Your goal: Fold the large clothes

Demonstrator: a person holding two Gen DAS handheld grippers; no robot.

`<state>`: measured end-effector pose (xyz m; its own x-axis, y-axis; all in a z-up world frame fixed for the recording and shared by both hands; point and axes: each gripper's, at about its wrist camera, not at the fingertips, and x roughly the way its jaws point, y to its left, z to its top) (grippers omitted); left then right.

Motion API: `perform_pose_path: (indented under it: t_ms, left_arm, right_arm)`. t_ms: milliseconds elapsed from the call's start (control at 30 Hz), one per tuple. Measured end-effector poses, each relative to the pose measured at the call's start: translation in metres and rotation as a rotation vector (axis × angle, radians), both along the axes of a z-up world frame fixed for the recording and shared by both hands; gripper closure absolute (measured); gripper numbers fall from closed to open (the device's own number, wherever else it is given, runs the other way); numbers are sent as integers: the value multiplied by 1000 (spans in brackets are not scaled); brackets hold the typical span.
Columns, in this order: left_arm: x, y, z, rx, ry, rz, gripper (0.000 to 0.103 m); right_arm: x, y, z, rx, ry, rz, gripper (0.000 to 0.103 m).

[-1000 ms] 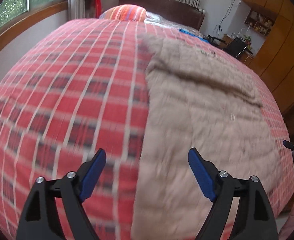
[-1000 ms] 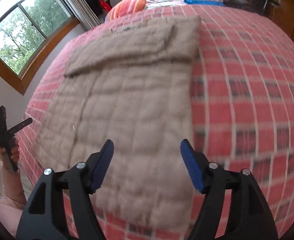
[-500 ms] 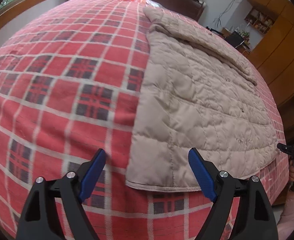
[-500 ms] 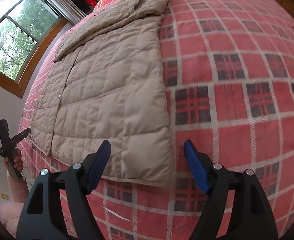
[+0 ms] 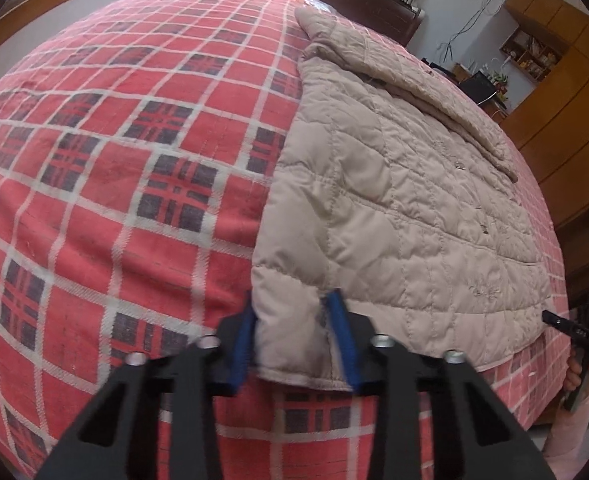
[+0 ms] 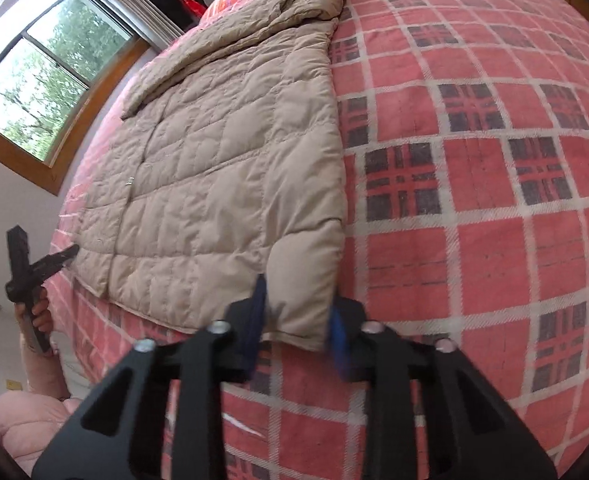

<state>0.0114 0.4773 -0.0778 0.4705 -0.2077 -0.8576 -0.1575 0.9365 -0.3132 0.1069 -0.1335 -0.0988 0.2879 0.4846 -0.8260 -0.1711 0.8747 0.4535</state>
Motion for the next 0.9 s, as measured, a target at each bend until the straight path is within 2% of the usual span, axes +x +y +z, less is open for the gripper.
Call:
perform_pose_path:
  t_ms: [67, 233, 400, 667, 833, 900]
  left_arm:
    - [-2, -3, 4, 5, -11, -2, 82]
    - [-7, -12, 21, 32, -58, -14, 89]
    - [-7, -15, 41, 17, -105, -31, 92]
    - [12, -22, 93, 12, -221, -82, 93]
    - [36, -25, 127, 37, -302, -92, 93]
    - [51, -21, 140, 24, -332, -83, 93]
  right_arm:
    - [0, -1, 3, 7, -8, 4, 86]
    - [-2, 3, 14, 4, -39, 14, 89]
    - [-2, 1, 32, 45, -70, 13, 91]
    - [13, 1, 84, 70, -181, 32, 92]
    - [41, 7, 124, 58, -258, 48, 92]
    - [55, 10, 136, 51, -274, 45, 92]
